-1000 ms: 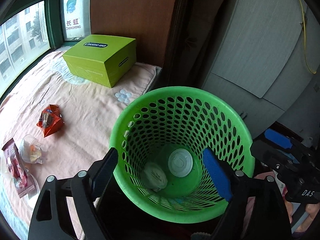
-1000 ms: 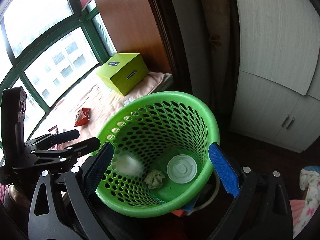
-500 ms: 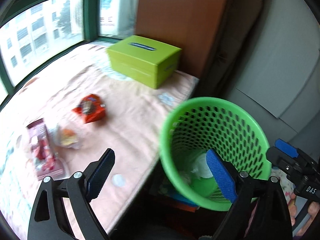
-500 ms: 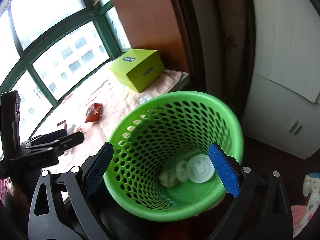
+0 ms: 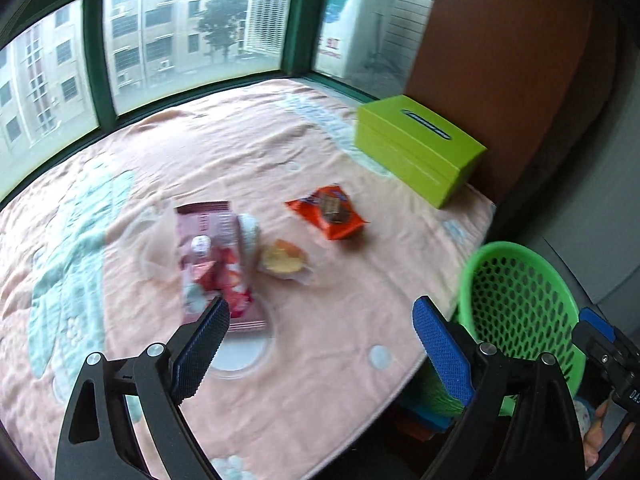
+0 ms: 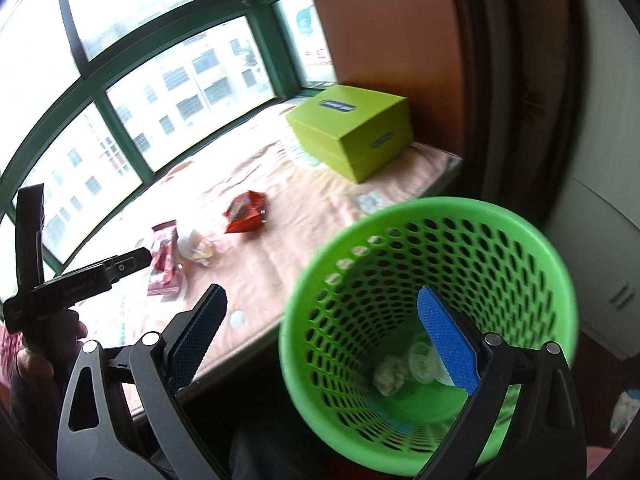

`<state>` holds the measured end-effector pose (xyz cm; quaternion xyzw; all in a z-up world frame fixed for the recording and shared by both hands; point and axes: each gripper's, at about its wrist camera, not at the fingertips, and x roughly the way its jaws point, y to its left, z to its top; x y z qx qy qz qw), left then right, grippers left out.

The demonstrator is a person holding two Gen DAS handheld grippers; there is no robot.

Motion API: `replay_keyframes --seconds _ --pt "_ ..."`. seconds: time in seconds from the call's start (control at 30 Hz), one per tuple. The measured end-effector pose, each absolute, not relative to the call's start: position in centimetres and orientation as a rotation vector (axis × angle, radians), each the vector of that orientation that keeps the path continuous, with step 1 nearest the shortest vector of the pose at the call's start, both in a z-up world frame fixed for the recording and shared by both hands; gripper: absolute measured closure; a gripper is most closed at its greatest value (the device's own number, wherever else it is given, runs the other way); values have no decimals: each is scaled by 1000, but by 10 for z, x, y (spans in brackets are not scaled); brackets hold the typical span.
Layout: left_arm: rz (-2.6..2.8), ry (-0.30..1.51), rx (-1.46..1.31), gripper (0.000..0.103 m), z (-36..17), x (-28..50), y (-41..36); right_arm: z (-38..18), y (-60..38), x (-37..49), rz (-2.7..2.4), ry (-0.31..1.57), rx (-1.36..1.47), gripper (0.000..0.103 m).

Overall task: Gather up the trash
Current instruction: 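Move both open tools back over the table, then close the right tool on the clear cup holding cake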

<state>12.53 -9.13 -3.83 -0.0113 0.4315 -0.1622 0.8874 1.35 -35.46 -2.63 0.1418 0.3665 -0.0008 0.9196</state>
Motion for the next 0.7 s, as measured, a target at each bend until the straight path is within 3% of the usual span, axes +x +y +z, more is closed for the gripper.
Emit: replay_keyframes --seconds 0.7 --pt "-106 917 -156 14 -56 131 31 -55 -244 111 266 866 152 8"
